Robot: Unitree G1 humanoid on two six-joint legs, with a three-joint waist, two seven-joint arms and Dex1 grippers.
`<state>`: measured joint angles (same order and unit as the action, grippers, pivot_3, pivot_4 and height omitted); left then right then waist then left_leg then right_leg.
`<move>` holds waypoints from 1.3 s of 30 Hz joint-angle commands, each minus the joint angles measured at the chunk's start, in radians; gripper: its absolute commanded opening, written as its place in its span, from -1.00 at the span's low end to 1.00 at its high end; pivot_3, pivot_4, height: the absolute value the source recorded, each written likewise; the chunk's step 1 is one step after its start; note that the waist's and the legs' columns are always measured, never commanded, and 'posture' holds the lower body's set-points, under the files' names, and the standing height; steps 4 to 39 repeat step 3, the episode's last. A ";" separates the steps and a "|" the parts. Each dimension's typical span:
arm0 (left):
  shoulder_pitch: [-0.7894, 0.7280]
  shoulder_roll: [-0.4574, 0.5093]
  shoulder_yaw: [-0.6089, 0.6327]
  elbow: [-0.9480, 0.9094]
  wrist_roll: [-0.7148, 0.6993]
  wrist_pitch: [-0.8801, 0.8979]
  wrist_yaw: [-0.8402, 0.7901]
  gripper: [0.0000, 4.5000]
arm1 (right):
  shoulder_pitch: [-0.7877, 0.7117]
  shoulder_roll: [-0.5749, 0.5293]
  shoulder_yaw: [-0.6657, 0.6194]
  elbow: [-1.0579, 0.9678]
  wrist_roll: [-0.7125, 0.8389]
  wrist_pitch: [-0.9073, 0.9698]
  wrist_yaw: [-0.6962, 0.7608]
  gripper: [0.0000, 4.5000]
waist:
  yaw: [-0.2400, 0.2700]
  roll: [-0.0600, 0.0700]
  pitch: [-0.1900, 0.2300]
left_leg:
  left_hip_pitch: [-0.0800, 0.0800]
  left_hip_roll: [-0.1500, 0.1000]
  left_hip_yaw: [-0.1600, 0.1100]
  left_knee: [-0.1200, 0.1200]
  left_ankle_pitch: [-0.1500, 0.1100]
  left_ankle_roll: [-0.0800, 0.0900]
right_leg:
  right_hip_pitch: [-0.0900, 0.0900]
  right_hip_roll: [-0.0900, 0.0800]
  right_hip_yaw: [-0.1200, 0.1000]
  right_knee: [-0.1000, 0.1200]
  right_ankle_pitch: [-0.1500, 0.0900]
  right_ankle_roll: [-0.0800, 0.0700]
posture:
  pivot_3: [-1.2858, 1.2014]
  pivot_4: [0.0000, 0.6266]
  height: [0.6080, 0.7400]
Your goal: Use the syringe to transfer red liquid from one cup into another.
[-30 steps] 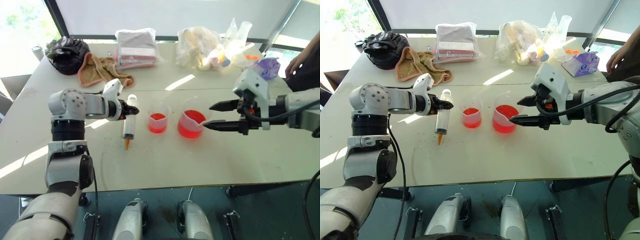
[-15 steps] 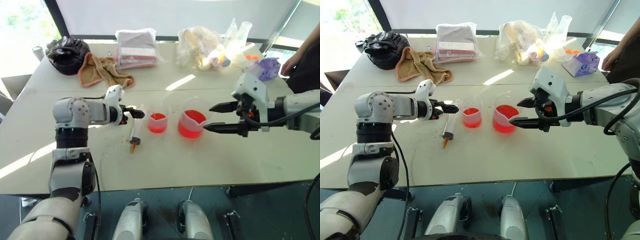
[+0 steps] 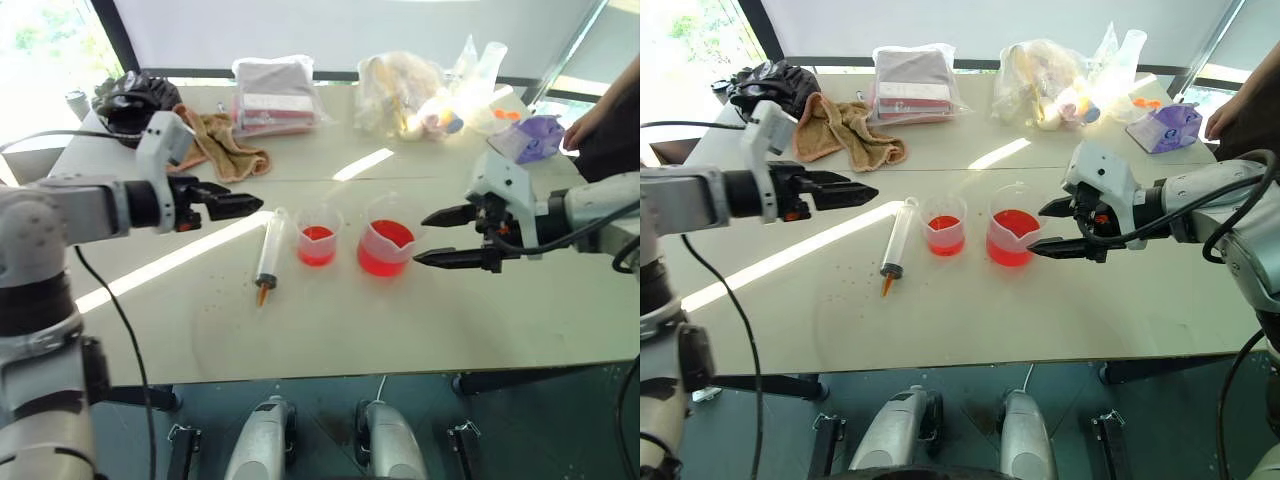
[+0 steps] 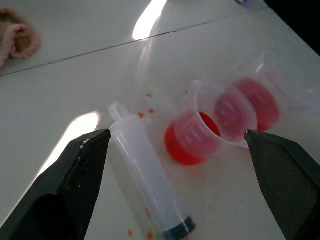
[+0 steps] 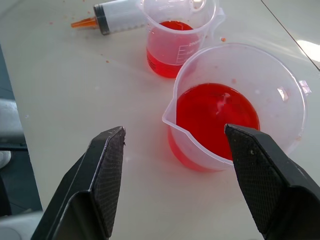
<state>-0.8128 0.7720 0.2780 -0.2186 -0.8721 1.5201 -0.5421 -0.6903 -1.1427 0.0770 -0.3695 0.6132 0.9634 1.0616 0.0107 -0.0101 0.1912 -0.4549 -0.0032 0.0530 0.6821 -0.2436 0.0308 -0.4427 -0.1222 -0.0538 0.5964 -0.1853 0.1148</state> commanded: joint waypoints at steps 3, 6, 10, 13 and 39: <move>0.109 0.160 -0.028 -0.143 -0.029 -0.105 -0.156 0.98 | -0.051 -0.004 0.014 0.035 -0.052 -0.064 0.056 0.47 | -0.002 0.000 0.000 | 0.000 0.000 0.000 0.000 0.000 0.000 | 0.000 0.000 0.000 0.000 0.000 0.000 | 0.03 -0.52 1.00; 0.109 0.160 -0.028 -0.143 -0.029 -0.105 -0.156 0.98 | -0.051 -0.004 0.014 0.035 -0.052 -0.064 0.056 0.47 | -0.002 0.000 0.000 | 0.000 0.000 0.000 0.000 0.000 0.000 | 0.000 0.000 0.000 0.000 0.000 0.000 | 0.03 -0.52 1.00; 0.109 0.160 -0.028 -0.143 -0.029 -0.105 -0.156 0.98 | -0.051 -0.004 0.014 0.035 -0.052 -0.064 0.056 0.47 | -0.002 0.000 0.000 | 0.000 0.000 0.000 0.000 0.000 0.000 | 0.000 0.000 0.000 0.000 0.000 0.000 | 0.03 -0.52 1.00; 0.109 0.160 -0.028 -0.143 -0.029 -0.105 -0.156 0.98 | -0.051 -0.004 0.014 0.035 -0.052 -0.064 0.056 0.47 | -0.002 0.000 0.000 | 0.000 0.000 0.000 0.000 0.000 0.000 | 0.000 0.000 0.000 0.000 0.000 0.000 | 0.03 -0.52 1.00; 0.109 0.160 -0.028 -0.143 -0.029 -0.105 -0.156 0.98 | -0.051 -0.004 0.014 0.035 -0.052 -0.064 0.056 0.47 | -0.002 0.000 0.000 | 0.000 0.000 0.000 0.000 0.000 0.000 | 0.000 0.000 0.000 0.000 0.000 0.000 | 0.03 -0.52 1.00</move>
